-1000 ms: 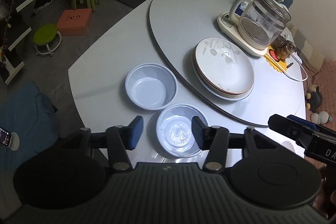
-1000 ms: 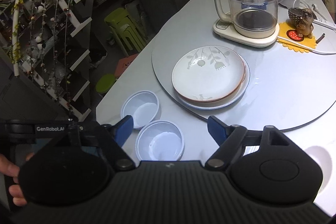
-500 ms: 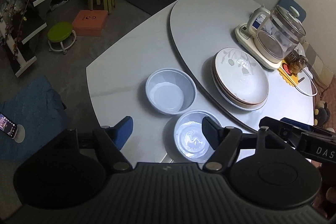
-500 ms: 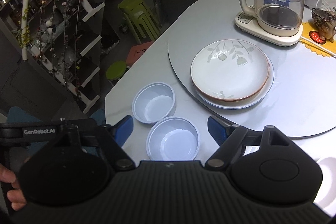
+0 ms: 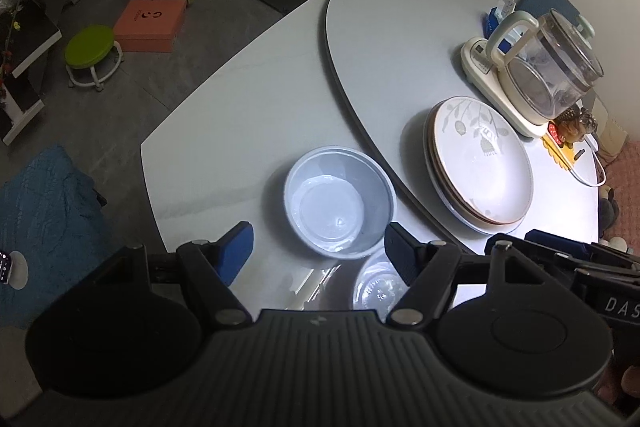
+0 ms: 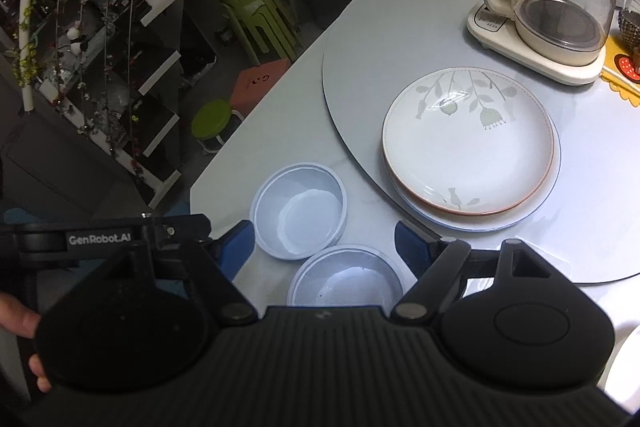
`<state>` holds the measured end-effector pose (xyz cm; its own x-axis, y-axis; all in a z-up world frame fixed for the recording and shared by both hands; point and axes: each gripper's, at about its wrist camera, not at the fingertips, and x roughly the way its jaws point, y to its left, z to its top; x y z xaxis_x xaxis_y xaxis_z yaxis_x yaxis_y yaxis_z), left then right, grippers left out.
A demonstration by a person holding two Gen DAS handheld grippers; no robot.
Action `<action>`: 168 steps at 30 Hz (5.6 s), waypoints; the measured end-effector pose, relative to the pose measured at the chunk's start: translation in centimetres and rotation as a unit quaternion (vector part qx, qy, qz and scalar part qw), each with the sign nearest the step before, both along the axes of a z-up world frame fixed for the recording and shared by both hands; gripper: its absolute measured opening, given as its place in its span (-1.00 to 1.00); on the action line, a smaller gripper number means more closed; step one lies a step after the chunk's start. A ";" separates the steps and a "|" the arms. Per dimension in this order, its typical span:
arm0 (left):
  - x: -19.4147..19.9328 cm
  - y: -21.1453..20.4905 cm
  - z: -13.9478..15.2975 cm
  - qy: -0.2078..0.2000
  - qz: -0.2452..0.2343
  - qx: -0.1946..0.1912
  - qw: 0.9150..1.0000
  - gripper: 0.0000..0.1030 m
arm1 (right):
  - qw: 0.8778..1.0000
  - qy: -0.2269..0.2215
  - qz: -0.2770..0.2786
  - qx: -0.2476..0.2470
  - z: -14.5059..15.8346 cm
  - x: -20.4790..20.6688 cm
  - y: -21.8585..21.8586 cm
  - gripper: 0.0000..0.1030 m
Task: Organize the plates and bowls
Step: 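Close both grippers on the rim of one small white bowl, then lift the white bowl with both grippers over the other white bowl, then lower the bowl into the other white bowl and open both grippers, then move both grippers back toward the nested small white bowls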
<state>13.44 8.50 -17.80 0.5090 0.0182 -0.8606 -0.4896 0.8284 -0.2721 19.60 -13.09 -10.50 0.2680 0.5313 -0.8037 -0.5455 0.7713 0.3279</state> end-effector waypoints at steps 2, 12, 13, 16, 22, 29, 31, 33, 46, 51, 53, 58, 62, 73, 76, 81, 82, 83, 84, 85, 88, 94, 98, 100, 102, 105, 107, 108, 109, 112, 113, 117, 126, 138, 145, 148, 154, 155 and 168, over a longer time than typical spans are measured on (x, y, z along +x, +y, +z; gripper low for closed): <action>0.6 0.9 -0.6 0.003 -0.004 -0.006 1.000 0.48 | 1.000 0.009 0.001 -0.003 -0.5 0.3 0.9 0.48; 3.2 5.3 -4.0 0.022 -0.024 -0.031 0.999 0.44 | 0.999 0.029 0.000 -0.035 -2.6 1.5 5.7 0.32; 3.4 5.8 -4.4 0.025 -0.025 -0.035 0.999 0.41 | 0.999 0.029 -0.001 -0.037 -2.8 1.7 6.0 0.32; 4.0 7.0 -5.5 0.029 -0.030 -0.050 0.998 0.33 | 0.998 0.031 -0.006 -0.047 -3.3 2.3 7.3 0.26; 5.5 8.5 -7.8 0.039 -0.048 -0.078 0.995 0.07 | 0.996 0.033 -0.011 -0.076 -4.8 3.3 9.2 0.07; 7.5 7.8 -9.8 0.046 -0.090 -0.097 0.990 -0.30 | 0.991 0.045 -0.024 -0.124 -7.1 4.5 10.3 -0.18; 7.9 7.6 -10.2 0.049 -0.102 -0.098 0.989 -0.45 | 0.990 0.046 -0.027 -0.133 -7.6 4.8 10.5 -0.22; 8.0 7.7 -10.4 0.049 -0.111 -0.107 0.987 -0.51 | 0.989 0.047 -0.028 -0.141 -8.1 5.1 10.7 -0.22; 9.2 7.4 -11.2 0.062 -0.141 -0.114 0.981 -0.68 | 0.986 0.072 -0.036 -0.149 -10.0 5.9 11.2 -0.54; 9.3 7.5 -10.8 0.058 -0.132 -0.115 0.983 -0.68 | 0.986 0.078 -0.040 -0.145 -9.9 6.3 10.9 -0.54; 9.1 7.5 -10.4 0.054 -0.129 -0.116 0.983 -0.68 | 0.987 0.076 -0.040 -0.138 -9.4 6.6 10.8 -0.54; 8.7 7.4 -8.6 0.055 -0.115 -0.130 0.983 -0.68 | 0.989 0.080 -0.047 -0.117 -7.5 6.6 10.0 -0.54; 8.1 7.2 -6.9 0.050 -0.109 -0.139 0.983 -0.68 | 0.991 0.084 -0.054 -0.091 -5.5 6.5 8.7 -0.54; 6.4 5.4 -1.6 0.017 -0.109 -0.125 0.986 -0.68 | 0.995 0.064 -0.072 -0.039 -0.3 4.8 6.3 -0.54; 5.9 5.0 -0.5 0.006 -0.107 -0.133 0.985 -0.68 | 0.995 0.054 -0.077 -0.030 1.0 4.3 5.2 -0.54; 5.4 4.0 1.0 -0.012 -0.101 -0.130 0.986 -0.68 | 0.996 0.050 -0.073 -0.033 1.9 3.8 3.9 -0.54; 5.3 3.7 1.3 -0.016 -0.103 -0.127 0.986 -0.68 | 0.996 0.047 -0.071 -0.035 2.1 3.7 3.8 -0.54; 5.1 3.4 1.6 -0.019 -0.104 -0.124 0.987 -0.68 | 0.996 0.041 -0.069 -0.036 2.4 3.5 3.5 -0.54; 5.1 3.1 1.8 -0.022 -0.105 -0.123 0.987 -0.68 | 0.996 0.037 -0.068 -0.036 2.6 3.3 3.3 -0.54; 4.9 2.8 2.0 -0.025 -0.105 -0.121 0.987 -0.68 | 0.996 0.033 -0.068 -0.035 2.8 3.2 3.1 -0.54; 4.8 2.1 2.1 -0.029 -0.103 -0.125 0.986 -0.68 | 0.997 0.023 -0.068 -0.033 2.9 2.9 2.1 -0.54; 5.0 0.2 0.8 -0.022 -0.101 -0.129 0.986 -0.68 | 0.995 0.039 -0.078 -0.047 1.4 2.0 0.3 -0.54; 5.1 -1.2 -0.6 -0.004 -0.111 -0.124 0.986 -0.68 | 0.994 0.048 -0.087 -0.052 0.5 1.4 -0.8 -0.54; 5.1 -1.7 -1.3 0.007 -0.116 -0.118 0.986 -0.68 | 0.993 0.054 -0.090 -0.057 -0.1 1.0 -1.0 -0.54; 5.2 -2.1 -2.0 0.017 -0.120 -0.114 0.986 -0.68 | 0.992 0.063 -0.091 -0.063 -0.8 0.8 -1.1 -0.54; 5.3 -2.5 -3.1 0.030 -0.124 -0.115 0.985 -0.68 | 0.990 0.075 -0.087 -0.080 -1.8 0.4 -1.0 -0.54; 5.5 -2.8 -3.8 0.036 -0.132 -0.112 0.984 -0.68 | 0.989 0.082 -0.084 -0.088 -2.4 0.3 -1.0 -0.54; 5.5 -2.8 -4.0 0.040 -0.133 -0.112 0.984 -0.68 | 0.989 0.085 -0.081 -0.091 -2.7 0.2 -1.1 -0.54; 5.6 -2.9 -4.4 0.044 -0.135 -0.112 0.984 -0.68 | 0.988 0.090 -0.081 -0.093 -3.0 0.2 -1.1 -0.54; 6.0 -3.0 -5.5 0.057 -0.135 -0.112 0.983 -0.67 | 0.987 0.101 -0.080 -0.100 -4.1 0.1 -1.2 -0.54; 6.1 -3.0 -5.9 0.062 -0.133 -0.111 0.983 -0.67 | 0.986 0.104 -0.080 -0.101 -4.4 0.1 -1.2 -0.54; 6.2 -3.1 -7.2 0.075 -0.131 -0.113 0.982 -0.66 | 0.984 0.114 -0.081 -0.107 -5.5 0.2 -1.0 -0.51; 6.0 -3.5 -5.4 0.063 -0.142 -0.087 0.984 -0.33 | 0.987 0.097 -0.069 -0.104 -4.4 -0.1 -0.9 -0.35; 5.1 -4.4 1.5 0.006 -0.157 -0.056 0.986 -0.29 | 0.994 0.015 -0.089 -0.058 1.7 -0.6 -3.5 -0.20; 3.8 -5.5 6.0 -0.045 -0.169 -0.039 0.984 -0.27 | 0.994 -0.037 -0.104 -0.020 5.1 -1.2 -4.9 -0.20; 3.1 -5.8 7.7 -0.067 -0.164 -0.026 0.984 -0.27 | 0.991 -0.062 -0.116 -0.013 6.1 -1.2 -5.6 -0.20; 2.1 -6.9 9.1 -0.082 -0.165 -0.009 0.983 -0.27 | 0.986 -0.089 -0.139 -0.010 7.0 -1.5 -7.2 -0.20; 1.9 -7.1 9.2 -0.083 -0.166 -0.010 0.982 -0.27 | 0.986 -0.093 -0.140 -0.009 7.1 -1.6 -7.5 -0.20; 1.7 -11.6 10.8 -0.100 -0.192 0.002 0.976 -0.26 | 0.978 -0.116 -0.174 -0.008 8.0 -3.1 -12.0 -0.20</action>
<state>15.12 -3.09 -6.97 0.6366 -0.2039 -0.7438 -0.0801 0.9417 -0.3267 16.48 -25.10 -2.49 0.6070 0.3632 -0.7069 -0.3078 0.9275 0.2122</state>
